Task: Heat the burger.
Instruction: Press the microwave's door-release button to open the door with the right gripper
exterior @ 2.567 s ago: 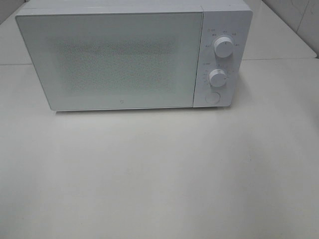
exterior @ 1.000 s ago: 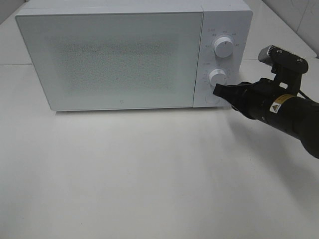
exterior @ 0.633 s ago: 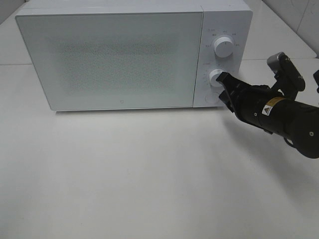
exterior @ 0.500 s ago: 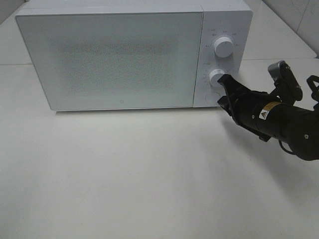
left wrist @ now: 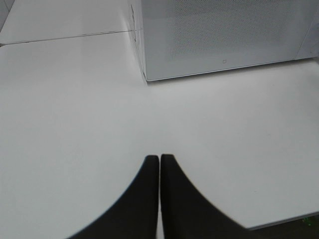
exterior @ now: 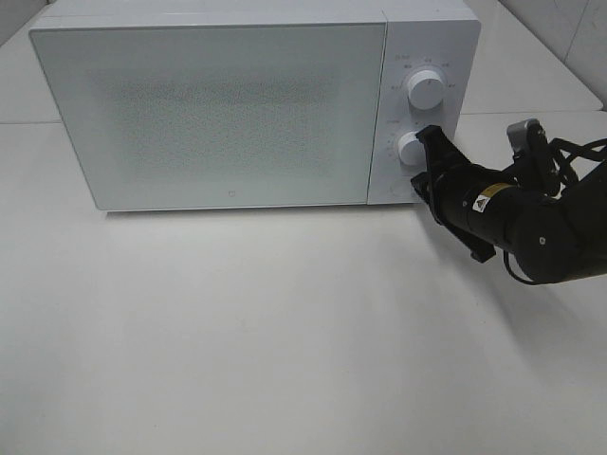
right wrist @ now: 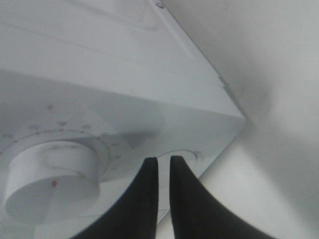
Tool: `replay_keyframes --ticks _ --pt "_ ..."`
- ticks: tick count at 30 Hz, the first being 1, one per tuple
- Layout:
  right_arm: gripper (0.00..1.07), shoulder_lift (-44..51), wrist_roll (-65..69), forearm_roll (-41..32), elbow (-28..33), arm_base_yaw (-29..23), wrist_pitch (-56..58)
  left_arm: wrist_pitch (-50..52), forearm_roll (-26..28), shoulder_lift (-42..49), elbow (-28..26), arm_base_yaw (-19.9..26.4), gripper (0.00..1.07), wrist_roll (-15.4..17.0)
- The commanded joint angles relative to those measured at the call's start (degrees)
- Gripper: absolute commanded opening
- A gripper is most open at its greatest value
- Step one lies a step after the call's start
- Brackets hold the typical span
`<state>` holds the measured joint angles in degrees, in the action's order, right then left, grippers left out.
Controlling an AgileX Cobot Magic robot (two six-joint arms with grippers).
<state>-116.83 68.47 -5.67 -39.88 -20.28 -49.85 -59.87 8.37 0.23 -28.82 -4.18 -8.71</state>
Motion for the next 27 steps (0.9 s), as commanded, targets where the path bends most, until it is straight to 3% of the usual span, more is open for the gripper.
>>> replay_keyframes --ticks 1,7,27 --pt "0.04 -2.1 0.5 -1.1 -0.9 -0.3 -1.3 0.5 0.0 1.0 0.2 0.1 0.00 0.3" --pt "0.00 -3.7 1.1 -0.4 -0.9 -0.3 -7.0 0.5 0.0 1.0 0.2 0.1 0.00 0.3" --pt "0.00 -5.4 2.4 -0.4 -6.6 -0.3 -6.6 0.5 0.0 1.0 0.2 0.1 0.00 0.3"
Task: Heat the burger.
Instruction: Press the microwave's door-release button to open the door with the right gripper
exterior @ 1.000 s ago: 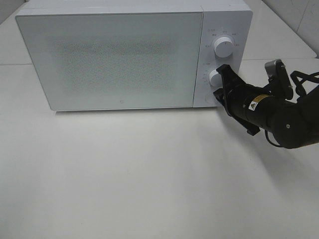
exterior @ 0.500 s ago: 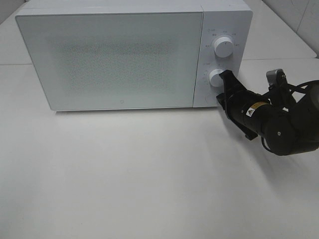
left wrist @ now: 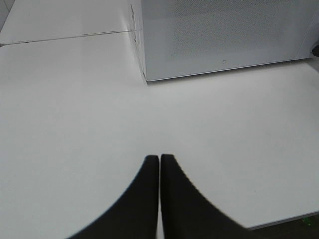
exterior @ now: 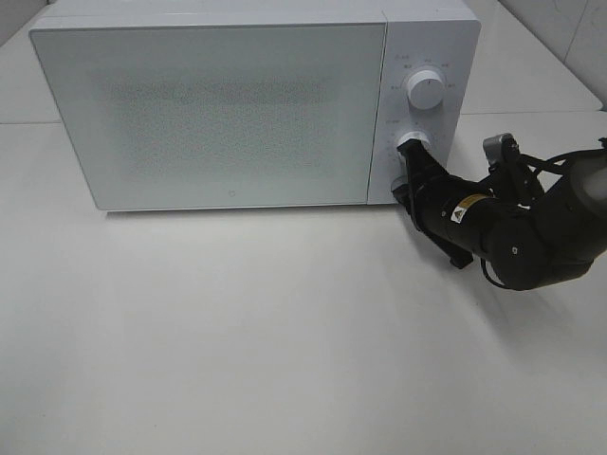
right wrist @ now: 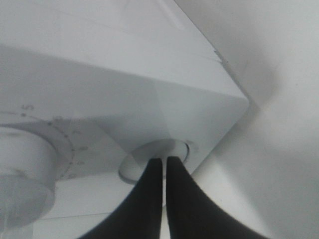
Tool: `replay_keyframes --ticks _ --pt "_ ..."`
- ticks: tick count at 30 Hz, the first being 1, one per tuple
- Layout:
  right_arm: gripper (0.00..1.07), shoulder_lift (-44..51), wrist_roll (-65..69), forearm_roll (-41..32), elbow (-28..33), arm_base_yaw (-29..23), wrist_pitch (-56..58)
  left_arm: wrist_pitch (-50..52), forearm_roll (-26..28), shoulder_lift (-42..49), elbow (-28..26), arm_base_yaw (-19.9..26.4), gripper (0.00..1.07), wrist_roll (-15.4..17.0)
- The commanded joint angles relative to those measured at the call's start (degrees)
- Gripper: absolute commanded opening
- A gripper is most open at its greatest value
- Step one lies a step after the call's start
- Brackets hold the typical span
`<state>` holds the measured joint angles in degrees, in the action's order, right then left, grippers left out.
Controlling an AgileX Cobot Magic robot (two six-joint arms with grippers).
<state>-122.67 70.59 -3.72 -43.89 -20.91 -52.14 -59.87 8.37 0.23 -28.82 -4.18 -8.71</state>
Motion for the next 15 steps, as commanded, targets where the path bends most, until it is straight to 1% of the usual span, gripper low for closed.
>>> replay_keyframes --ticks 1,8,10,15 --pt "0.00 0.5 0.3 -2.2 -2.8 0.3 -4.5 0.5 0.0 1.0 0.2 0.1 0.00 0.3" --pt "0.00 0.5 1.2 -2.6 -4.1 0.3 -7.0 0.5 0.0 1.0 0.2 0.1 0.00 0.3" --pt "0.00 0.5 1.9 -4.6 -4.2 0.4 -8.9 0.6 0.0 1.0 0.2 0.1 0.00 0.3" --pt "0.00 0.5 2.7 -6.5 -4.2 0.4 -10.3 0.6 0.0 1.0 0.2 0.1 0.00 0.3"
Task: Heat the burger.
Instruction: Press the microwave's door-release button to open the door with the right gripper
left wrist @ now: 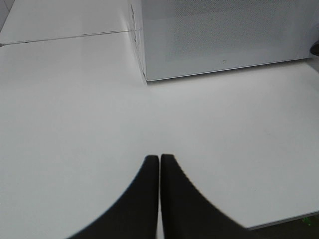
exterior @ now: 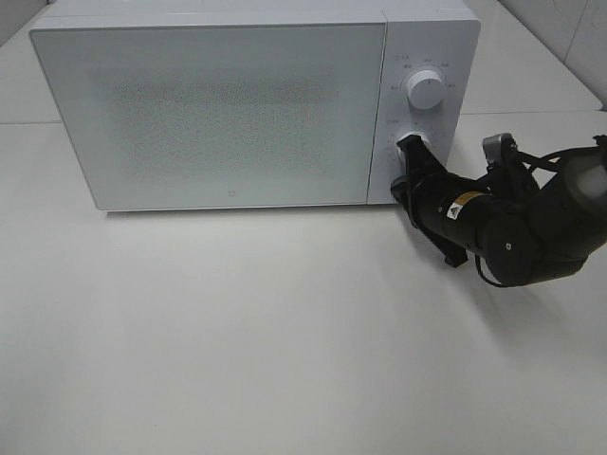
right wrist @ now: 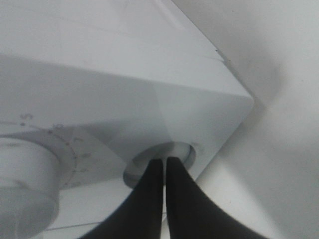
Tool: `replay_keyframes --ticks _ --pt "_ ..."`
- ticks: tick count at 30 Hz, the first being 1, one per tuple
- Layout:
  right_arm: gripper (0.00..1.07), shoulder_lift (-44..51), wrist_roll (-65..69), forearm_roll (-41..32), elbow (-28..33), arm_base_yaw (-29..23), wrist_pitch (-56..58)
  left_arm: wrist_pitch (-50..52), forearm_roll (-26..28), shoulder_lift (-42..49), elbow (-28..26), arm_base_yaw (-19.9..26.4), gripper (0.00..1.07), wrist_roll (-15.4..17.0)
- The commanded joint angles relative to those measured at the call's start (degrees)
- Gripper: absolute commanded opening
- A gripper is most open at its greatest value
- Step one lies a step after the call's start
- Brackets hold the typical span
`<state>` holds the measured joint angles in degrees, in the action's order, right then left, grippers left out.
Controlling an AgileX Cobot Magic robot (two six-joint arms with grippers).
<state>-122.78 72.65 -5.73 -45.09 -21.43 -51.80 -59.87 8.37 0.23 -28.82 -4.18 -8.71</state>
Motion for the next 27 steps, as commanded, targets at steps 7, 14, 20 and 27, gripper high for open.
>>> replay_keyframes --ticks 7,14,20,27 --pt "0.00 0.1 0.6 -4.3 -3.9 0.9 -10.7 0.6 0.0 1.0 0.2 0.1 0.00 0.3" --pt "0.00 -0.4 0.6 -4.6 -4.9 0.9 -11.1 0.6 0.0 1.0 0.2 0.1 0.00 0.3" --pt "0.00 -0.4 0.9 -5.0 -4.7 0.9 -10.6 0.6 0.0 1.0 0.2 0.1 0.00 0.3" --pt "0.01 0.9 2.1 -5.0 -0.1 0.9 -10.1 0.6 0.0 1.0 0.2 0.1 0.00 0.3"
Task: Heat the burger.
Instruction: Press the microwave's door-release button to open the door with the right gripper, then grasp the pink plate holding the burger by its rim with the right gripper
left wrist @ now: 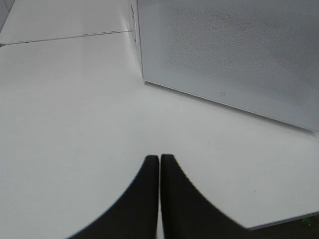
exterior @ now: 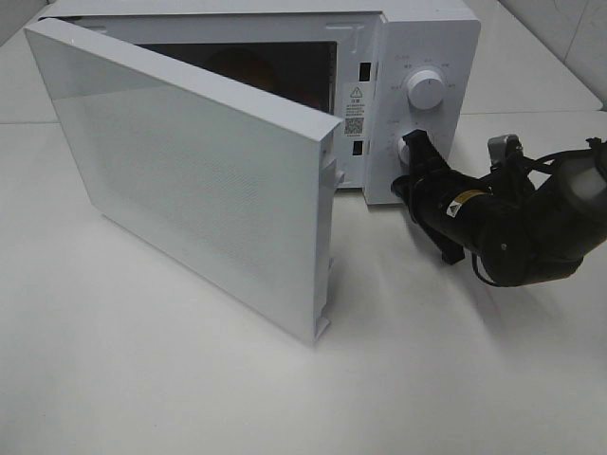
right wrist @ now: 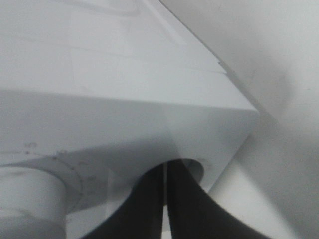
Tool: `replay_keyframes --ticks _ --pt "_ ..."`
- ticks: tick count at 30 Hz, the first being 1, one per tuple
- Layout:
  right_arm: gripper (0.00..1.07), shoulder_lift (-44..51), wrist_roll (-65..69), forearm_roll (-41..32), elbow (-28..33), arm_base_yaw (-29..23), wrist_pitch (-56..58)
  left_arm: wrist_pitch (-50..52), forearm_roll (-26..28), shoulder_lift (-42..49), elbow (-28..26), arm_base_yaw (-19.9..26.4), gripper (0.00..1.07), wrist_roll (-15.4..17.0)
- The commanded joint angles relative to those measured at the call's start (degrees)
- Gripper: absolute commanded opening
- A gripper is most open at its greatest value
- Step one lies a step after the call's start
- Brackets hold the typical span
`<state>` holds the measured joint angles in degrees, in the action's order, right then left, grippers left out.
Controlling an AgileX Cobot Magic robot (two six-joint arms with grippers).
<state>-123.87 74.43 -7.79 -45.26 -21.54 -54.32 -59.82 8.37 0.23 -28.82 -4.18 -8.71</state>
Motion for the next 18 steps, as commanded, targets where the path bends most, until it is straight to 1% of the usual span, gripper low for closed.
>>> replay_keyframes --ticks 1,2,4,5,6,8,11,14,17,18 --pt "0.01 2.4 0.3 -2.9 1.0 1.0 -7.6 0.5 0.0 1.0 0.2 0.1 0.00 0.3" --pt "0.02 3.4 0.3 -2.7 3.3 1.0 -7.6 0.5 0.0 1.0 0.2 0.1 0.00 0.3" --pt "0.02 3.8 0.3 -2.5 4.2 1.0 -7.6 0.5 0.0 1.0 0.2 0.1 0.00 0.3" --pt "0.02 4.7 0.3 -1.4 6.4 1.0 -7.6 0.5 0.0 1.0 0.2 0.1 0.00 0.3" --pt "0.02 4.7 0.3 -1.4 6.4 1.0 -7.6 0.5 0.0 1.0 0.2 0.1 0.00 0.3" --pt "0.02 5.7 0.3 -0.5 9.1 1.0 -8.3 0.5 0.0 1.0 0.2 0.1 0.00 0.3" --pt "0.02 6.3 0.0 0.6 10.5 1.0 -9.1 0.5 0.0 1.0 0.2 0.1 0.00 0.3" --pt "0.03 6.4 -0.6 1.0 10.7 1.0 -9.2 0.5 0.0 1.0 0.2 0.1 0.00 0.3" --pt "0.04 6.4 -2.4 3.0 10.8 1.0 -9.2 0.5 0.0 1.0 0.2 0.1 0.00 0.3" --pt "0.04 6.4 -4.9 4.5 10.8 1.0 -9.9 0.5 0.0 1.0 0.2 0.1 0.00 0.3"
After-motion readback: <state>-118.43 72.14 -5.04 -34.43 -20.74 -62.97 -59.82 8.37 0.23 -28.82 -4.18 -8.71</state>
